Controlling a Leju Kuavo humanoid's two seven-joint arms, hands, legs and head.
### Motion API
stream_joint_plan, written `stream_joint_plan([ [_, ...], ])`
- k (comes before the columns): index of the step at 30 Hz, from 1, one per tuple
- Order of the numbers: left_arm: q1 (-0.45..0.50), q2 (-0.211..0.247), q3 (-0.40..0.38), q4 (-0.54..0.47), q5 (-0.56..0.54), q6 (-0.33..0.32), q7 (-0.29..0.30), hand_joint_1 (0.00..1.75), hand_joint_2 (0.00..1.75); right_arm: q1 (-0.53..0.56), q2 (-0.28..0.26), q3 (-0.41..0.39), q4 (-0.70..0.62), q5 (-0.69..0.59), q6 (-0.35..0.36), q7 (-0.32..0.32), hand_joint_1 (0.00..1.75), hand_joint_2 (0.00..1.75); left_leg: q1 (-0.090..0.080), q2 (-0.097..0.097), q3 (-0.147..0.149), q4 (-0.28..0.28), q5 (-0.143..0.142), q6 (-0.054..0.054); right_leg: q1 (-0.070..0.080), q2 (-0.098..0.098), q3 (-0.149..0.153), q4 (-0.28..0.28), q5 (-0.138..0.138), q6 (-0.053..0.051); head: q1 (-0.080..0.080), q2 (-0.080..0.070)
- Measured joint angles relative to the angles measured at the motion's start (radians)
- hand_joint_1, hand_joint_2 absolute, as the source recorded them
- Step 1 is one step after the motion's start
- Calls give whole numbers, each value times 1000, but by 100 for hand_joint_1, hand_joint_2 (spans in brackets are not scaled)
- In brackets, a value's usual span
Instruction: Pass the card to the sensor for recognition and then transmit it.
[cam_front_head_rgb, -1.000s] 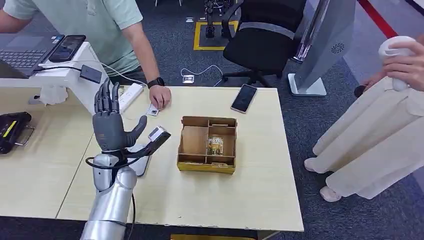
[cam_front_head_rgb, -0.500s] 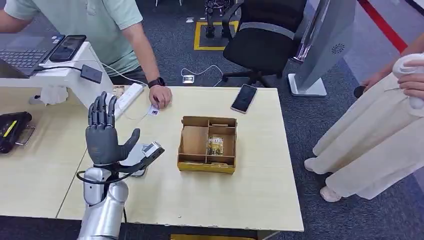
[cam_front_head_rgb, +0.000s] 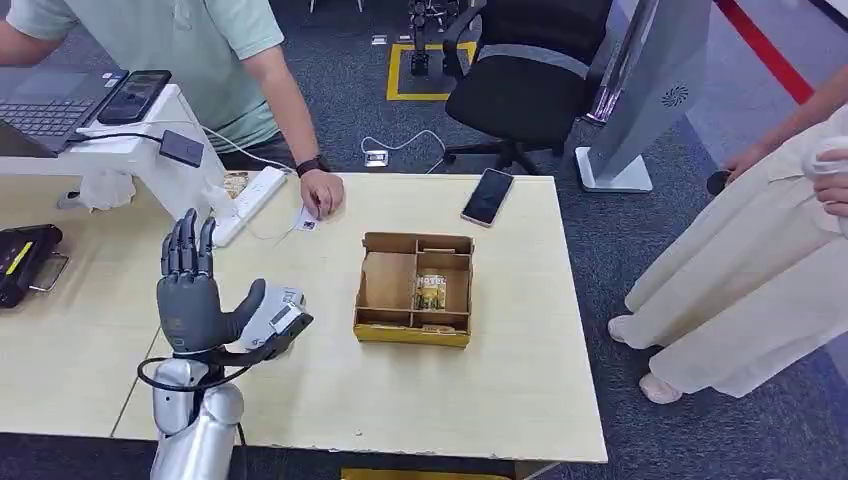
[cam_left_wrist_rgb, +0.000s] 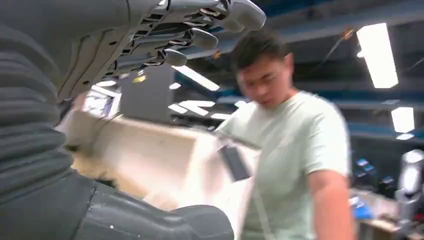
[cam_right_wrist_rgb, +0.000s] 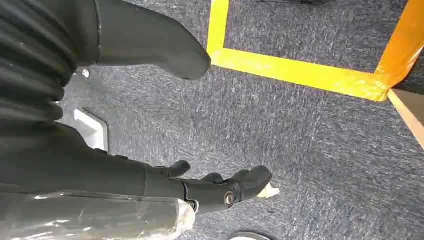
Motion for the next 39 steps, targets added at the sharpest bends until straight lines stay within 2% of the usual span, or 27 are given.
stream_joint_plan([
  [10,79,42,-45,0,31,0,-5,0,175,0,-2,0,0,-2,0,-5,0,175,0,0,0,0,0,0,0,0,0,0,0,0,0,0],
  [14,97,70,-91,0,18,0,43,0,175,0,-3,0,0,-5,0,-5,0,175,0,0,0,0,0,0,0,0,0,0,0,0,0,0],
  [22,150,114,-168,-8,-42,0,77,0,175,-1,-4,0,-1,-16,0,-5,0,175,0,0,0,0,0,0,0,0,0,0,0,0,0,0],
  [33,158,125,-183,-11,-56,0,88,0,175,-1,-5,0,-1,-16,0,-5,0,175,0,0,0,0,0,0,0,0,0,0,0,0,0,0],
  [37,160,188,-274,-3,-41,0,141,0,175,-5,-6,0,-1,-15,1,-8,0,175,0,0,0,0,0,0,0,0,0,0,0,0,0,0],
  [38,145,256,-392,31,-1,-10,258,0,175,-6,-7,1,-2,-13,6,-4,0,175,0,0,0,0,0,0,0,0,0,0,0,0,0,0],
  [39,138,275,-429,38,16,-21,277,0,175,-6,-8,1,-2,-13,8,-3,0,175,0,0,0,0,0,0,0,0,0,0,0,0,0,0],
])
